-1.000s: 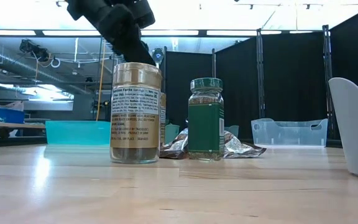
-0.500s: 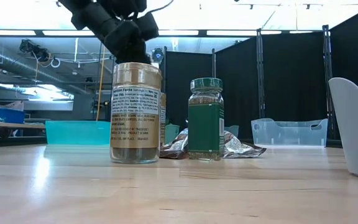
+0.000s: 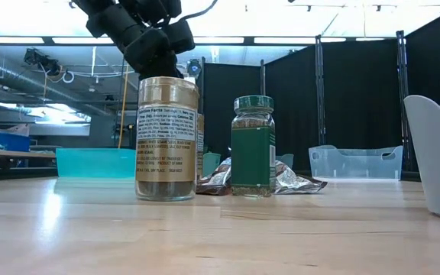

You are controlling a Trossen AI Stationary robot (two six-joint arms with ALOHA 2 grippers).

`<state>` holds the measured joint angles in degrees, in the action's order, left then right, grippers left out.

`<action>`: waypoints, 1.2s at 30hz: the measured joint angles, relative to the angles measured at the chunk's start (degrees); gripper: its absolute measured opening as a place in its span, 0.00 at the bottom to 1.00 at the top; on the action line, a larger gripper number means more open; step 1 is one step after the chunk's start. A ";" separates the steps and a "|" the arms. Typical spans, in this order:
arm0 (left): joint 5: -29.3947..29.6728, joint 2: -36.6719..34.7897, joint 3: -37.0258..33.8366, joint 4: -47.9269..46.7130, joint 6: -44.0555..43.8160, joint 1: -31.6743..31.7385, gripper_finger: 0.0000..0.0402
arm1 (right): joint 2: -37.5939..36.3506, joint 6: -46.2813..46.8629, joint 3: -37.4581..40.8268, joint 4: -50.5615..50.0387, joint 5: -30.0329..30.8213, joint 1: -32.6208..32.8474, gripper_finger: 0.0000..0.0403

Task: Sort spices by type
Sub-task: Put the top brown seasoning bottle into the transparent bin

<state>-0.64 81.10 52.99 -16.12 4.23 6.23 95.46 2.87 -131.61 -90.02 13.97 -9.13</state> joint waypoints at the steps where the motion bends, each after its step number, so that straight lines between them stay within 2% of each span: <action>1: 0.19 0.00 0.00 -0.02 0.00 -0.33 0.78 | 0.00 0.00 0.00 0.00 0.03 0.00 0.68; 5: 2.55 0.20 0.00 -0.06 -0.01 -1.30 0.79 | 0.00 0.00 0.00 0.00 0.07 0.00 0.69; 11: 2.97 0.22 0.00 -3.11 -3.29 -1.54 0.79 | 0.00 0.39 0.00 0.00 0.07 0.00 0.69; 25: 2.71 2.33 0.04 -2.54 3.26 -1.54 0.79 | 0.02 0.61 0.02 0.00 0.09 0.01 0.70; 36: 2.53 6.19 0.04 -1.31 3.37 -1.52 0.79 | 0.02 0.63 0.02 0.00 -0.41 0.00 0.69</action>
<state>1.89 87.29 53.04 -17.43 7.60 4.70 95.48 3.51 -131.59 -90.02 13.56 -9.13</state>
